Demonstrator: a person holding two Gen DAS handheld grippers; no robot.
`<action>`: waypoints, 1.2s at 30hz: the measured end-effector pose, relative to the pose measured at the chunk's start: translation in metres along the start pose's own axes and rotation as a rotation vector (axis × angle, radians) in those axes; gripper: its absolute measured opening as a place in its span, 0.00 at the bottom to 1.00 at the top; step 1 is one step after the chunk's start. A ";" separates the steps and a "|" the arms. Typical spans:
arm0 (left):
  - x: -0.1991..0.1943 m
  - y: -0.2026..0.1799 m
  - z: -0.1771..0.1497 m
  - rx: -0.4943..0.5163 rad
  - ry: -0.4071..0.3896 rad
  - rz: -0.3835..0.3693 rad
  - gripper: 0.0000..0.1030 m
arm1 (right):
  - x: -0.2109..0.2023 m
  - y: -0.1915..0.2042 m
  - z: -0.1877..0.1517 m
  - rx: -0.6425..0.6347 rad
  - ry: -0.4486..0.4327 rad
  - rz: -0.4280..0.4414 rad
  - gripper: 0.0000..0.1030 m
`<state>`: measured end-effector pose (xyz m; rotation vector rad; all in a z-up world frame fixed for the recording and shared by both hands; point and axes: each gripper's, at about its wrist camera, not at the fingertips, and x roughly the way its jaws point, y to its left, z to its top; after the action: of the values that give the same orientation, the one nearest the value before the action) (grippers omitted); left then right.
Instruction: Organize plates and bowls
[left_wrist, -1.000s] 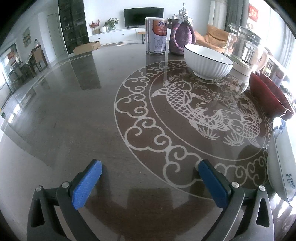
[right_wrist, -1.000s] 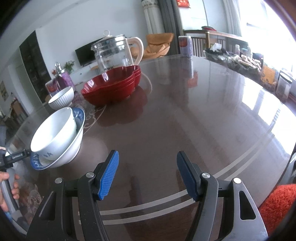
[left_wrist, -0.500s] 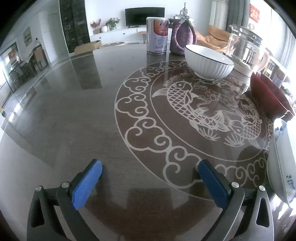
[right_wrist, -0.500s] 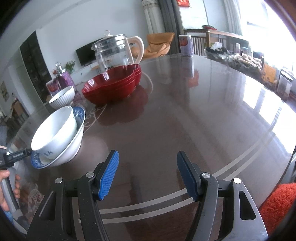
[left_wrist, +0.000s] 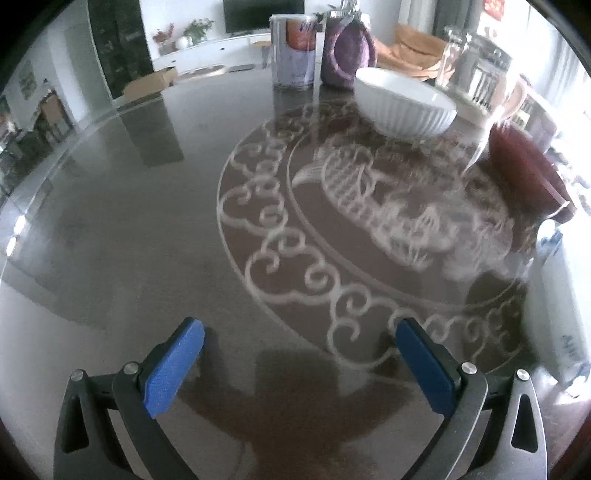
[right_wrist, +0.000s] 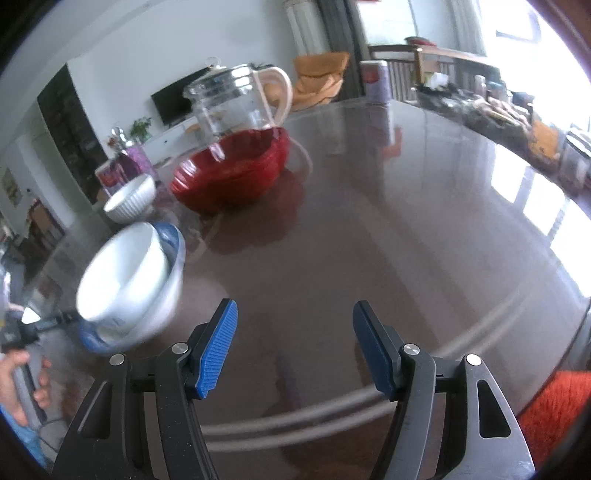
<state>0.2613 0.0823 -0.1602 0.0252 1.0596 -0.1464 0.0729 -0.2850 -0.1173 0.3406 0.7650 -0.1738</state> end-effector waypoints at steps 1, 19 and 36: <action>-0.004 0.001 0.010 0.002 -0.012 -0.020 1.00 | 0.001 0.012 0.016 -0.022 0.018 0.015 0.66; 0.069 -0.003 0.203 -0.173 0.118 -0.180 0.64 | 0.223 0.211 0.185 -0.073 0.491 0.200 0.66; 0.084 -0.028 0.196 -0.144 0.161 -0.296 0.13 | 0.261 0.214 0.173 -0.037 0.535 0.232 0.13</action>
<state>0.4676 0.0272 -0.1355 -0.2549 1.2284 -0.3395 0.4290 -0.1567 -0.1336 0.4449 1.2460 0.1585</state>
